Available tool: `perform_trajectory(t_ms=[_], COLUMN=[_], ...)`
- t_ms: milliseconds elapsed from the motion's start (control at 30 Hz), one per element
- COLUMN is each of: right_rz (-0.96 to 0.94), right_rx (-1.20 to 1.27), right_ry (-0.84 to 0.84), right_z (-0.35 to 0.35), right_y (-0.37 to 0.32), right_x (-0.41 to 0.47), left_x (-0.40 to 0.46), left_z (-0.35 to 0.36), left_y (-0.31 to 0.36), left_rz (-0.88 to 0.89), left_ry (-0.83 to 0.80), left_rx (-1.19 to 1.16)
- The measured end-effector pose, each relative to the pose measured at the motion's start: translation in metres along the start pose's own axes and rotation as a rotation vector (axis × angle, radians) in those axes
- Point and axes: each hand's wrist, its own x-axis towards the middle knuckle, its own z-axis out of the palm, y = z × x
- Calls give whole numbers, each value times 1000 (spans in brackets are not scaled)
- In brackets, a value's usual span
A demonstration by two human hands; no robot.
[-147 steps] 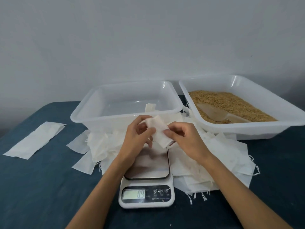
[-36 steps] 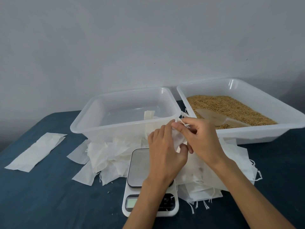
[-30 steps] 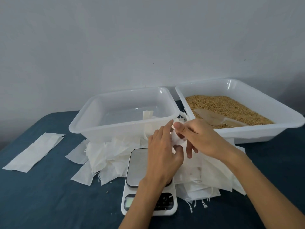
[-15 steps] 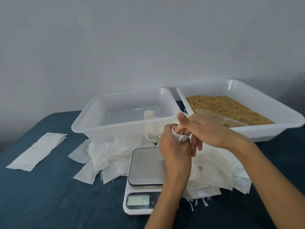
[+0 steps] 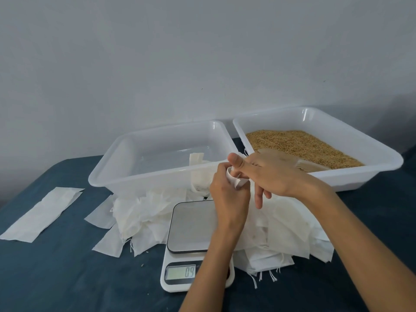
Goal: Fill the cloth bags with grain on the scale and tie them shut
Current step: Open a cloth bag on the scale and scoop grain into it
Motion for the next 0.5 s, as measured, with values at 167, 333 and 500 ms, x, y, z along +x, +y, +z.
perform_trajectory(t_ms=[167, 333, 500], right_rz=[18, 21, 26], right_rx=[-12, -27, -15], right_ry=[18, 28, 10], right_z=[2, -4, -10], right_y=[1, -1, -7], right_x=[4, 2, -4], left_x=[3, -1, -4], left_z=[1, -10, -23], left_y=[0, 0, -4], left_rz=[-10, 52, 127], left_ry=[-11, -89, -142], left_rx=[-15, 7, 89])
